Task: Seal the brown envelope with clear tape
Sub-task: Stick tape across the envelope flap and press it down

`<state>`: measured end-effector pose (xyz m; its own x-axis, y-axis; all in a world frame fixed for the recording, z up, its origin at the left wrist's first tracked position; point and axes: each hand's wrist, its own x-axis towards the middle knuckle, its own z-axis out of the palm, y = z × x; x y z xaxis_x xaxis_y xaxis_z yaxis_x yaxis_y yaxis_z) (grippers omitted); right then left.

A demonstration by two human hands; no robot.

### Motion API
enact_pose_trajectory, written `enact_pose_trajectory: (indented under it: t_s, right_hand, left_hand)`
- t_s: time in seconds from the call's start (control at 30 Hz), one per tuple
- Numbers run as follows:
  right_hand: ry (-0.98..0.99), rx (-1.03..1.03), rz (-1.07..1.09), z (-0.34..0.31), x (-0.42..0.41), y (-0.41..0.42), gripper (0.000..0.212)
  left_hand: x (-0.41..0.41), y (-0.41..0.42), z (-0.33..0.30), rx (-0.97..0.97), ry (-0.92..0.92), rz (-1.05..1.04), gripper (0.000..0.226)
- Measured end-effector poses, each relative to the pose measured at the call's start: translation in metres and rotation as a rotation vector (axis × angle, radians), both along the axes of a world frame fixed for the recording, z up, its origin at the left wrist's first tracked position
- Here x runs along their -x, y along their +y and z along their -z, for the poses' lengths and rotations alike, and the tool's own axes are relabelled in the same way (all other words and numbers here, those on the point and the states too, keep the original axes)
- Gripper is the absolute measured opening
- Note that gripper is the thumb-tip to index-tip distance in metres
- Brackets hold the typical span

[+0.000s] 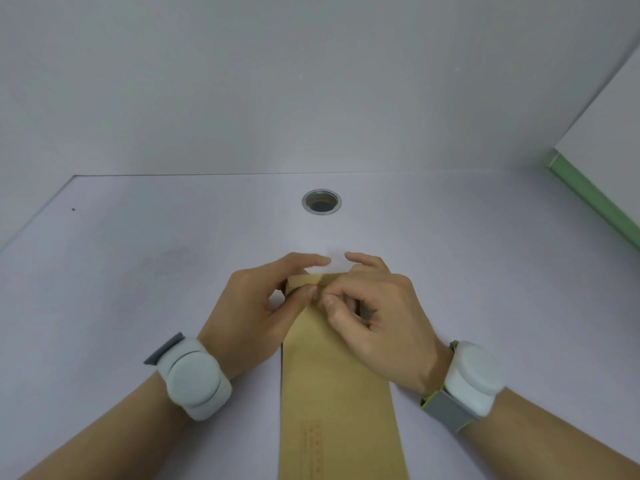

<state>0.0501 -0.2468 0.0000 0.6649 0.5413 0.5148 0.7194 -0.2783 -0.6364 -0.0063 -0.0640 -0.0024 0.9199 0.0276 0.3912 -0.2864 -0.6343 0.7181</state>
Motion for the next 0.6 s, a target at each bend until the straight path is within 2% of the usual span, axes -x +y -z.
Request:
enact_pose_trajectory:
  t_s: [0.07,0.17,0.33,0.47,0.6]
  right_hand:
    - [-0.013,0.009,0.015,-0.0004,0.0002,-0.0003,0.018]
    - [0.014,0.004,0.062,-0.0021,-0.0001,-0.0005,0.019]
    - [0.043,0.022,0.089,-0.0029,-0.0007,-0.0004,0.023]
    - [0.069,0.079,0.121,-0.002,-0.003,-0.0014,0.025]
    - [0.065,0.118,0.131,-0.0013,-0.0028,-0.0025,0.026]
  left_hand:
    - [0.0005,-0.0002,0.0013,0.077,0.048,-0.028,0.028]
    - [-0.0005,-0.0031,0.0001,0.232,0.133,-0.101,0.012]
    - [-0.0041,-0.0033,-0.005,0.401,0.204,-0.173,0.011]
    - [-0.0041,-0.0026,-0.0047,0.409,0.227,-0.19,0.018]
    - [-0.0026,-0.0064,-0.0016,0.373,0.219,-0.232,0.015]
